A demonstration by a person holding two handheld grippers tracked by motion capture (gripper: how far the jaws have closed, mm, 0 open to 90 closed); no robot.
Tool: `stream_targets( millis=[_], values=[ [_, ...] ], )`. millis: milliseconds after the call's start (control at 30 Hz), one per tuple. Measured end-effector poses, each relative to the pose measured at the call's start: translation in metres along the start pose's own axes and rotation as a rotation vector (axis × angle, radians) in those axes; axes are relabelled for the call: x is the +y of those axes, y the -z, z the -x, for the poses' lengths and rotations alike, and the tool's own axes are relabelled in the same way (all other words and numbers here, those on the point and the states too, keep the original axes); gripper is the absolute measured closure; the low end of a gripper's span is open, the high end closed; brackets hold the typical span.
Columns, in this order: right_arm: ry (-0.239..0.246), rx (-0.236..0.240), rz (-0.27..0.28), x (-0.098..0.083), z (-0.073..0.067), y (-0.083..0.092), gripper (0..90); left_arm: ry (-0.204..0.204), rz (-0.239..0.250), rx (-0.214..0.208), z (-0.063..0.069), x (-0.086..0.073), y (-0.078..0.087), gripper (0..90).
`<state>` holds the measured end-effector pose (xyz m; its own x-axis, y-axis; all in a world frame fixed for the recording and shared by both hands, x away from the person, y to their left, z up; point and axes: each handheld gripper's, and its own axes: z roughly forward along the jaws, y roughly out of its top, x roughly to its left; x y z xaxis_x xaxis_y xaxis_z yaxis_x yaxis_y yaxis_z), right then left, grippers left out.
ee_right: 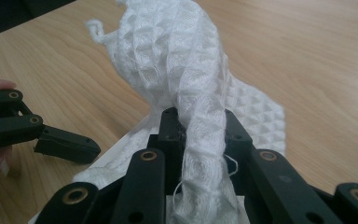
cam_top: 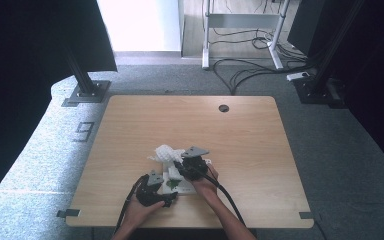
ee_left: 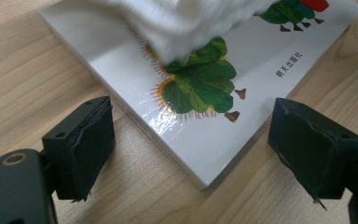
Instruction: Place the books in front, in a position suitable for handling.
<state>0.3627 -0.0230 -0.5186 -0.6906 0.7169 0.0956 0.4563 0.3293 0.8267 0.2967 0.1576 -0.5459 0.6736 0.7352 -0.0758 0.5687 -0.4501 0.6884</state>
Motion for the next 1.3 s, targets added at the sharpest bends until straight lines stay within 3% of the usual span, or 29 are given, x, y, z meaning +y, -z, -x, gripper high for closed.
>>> stream_targets(
  millis=[233,500,633,900,1133,1300],
  values=[
    [0.006,0.028,-0.037,-0.005,-0.014,-0.019,72.9,0.000,-0.001,0.005,0.001,0.000,0.000,14.7],
    [0.010,0.050,-0.045,-0.011,-0.020,-0.019,72.9,-0.009,-0.004,0.011,0.002,0.000,0.000,14.7],
    [0.000,0.038,-0.036,-0.014,-0.013,-0.013,72.7,-0.006,-0.002,0.010,0.002,0.000,0.000,14.7],
    [-0.035,-0.016,-0.031,-0.029,0.012,0.008,72.2,0.001,-0.005,0.010,0.002,0.000,0.000,15.3],
    [-0.105,-0.087,-0.020,-0.049,0.048,0.039,72.0,-0.005,-0.006,0.015,0.003,0.000,0.000,14.9],
    [-0.130,-0.117,-0.014,-0.057,0.061,0.051,72.1,-0.002,-0.003,0.011,0.003,0.000,-0.001,14.9]
  ],
)
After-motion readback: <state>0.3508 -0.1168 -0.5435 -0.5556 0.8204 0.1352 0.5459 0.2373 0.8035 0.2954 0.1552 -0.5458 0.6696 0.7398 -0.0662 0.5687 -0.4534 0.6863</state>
